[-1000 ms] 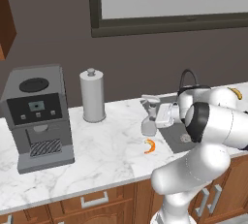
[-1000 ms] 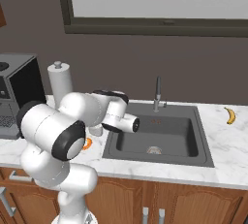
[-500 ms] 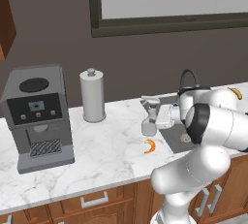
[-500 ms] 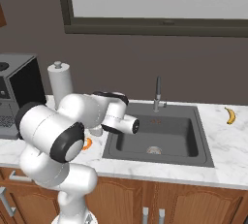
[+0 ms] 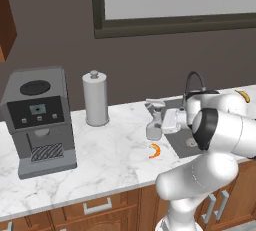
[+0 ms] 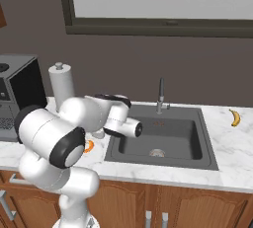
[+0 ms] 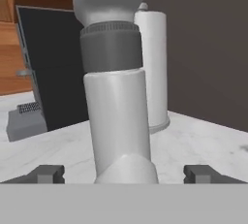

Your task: Open the cabinet. Pick the spray and place it next to the sink. Then close the cabinet.

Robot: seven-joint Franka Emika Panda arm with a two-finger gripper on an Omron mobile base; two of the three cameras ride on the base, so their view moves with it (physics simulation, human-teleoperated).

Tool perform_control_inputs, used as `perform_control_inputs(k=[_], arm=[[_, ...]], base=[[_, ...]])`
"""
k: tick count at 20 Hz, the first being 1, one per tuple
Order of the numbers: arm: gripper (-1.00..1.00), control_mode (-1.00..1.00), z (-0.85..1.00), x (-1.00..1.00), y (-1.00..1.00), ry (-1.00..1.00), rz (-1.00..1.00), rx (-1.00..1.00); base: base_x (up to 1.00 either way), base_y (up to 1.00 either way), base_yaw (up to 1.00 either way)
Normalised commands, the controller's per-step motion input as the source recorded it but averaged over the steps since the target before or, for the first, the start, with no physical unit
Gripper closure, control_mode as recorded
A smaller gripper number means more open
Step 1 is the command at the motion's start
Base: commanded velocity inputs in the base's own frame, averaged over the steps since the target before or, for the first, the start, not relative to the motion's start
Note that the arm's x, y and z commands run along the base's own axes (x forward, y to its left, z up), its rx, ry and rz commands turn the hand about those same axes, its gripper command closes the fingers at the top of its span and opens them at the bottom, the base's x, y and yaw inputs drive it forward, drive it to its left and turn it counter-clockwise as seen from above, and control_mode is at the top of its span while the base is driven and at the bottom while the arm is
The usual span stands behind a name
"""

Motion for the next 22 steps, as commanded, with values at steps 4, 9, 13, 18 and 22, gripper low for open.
perform_control_inputs(k=[4,9,13,18,22], arm=[[-1.00,-1.00,0.03,-0.12,-0.21,0.04,0.00,0.02],[-1.00,-1.00,0.04,-0.10,-0.29,0.07,-0.02,0.01],[-1.00,-1.00,0.20,-0.26,-0.20,0.01,0.00,0.03],[-1.00,-1.00,0.36,-0.38,-0.05,0.00,0.00,0.01],[-1.00,-1.00,0.44,-0.40,-0.01,0.01,-0.03,0.00]], base=[[0.00,0.00,0.00],[0.00,0.00,0.00],[0.00,0.00,0.00],[0.00,0.00,0.00],[0.00,0.00,0.00]])
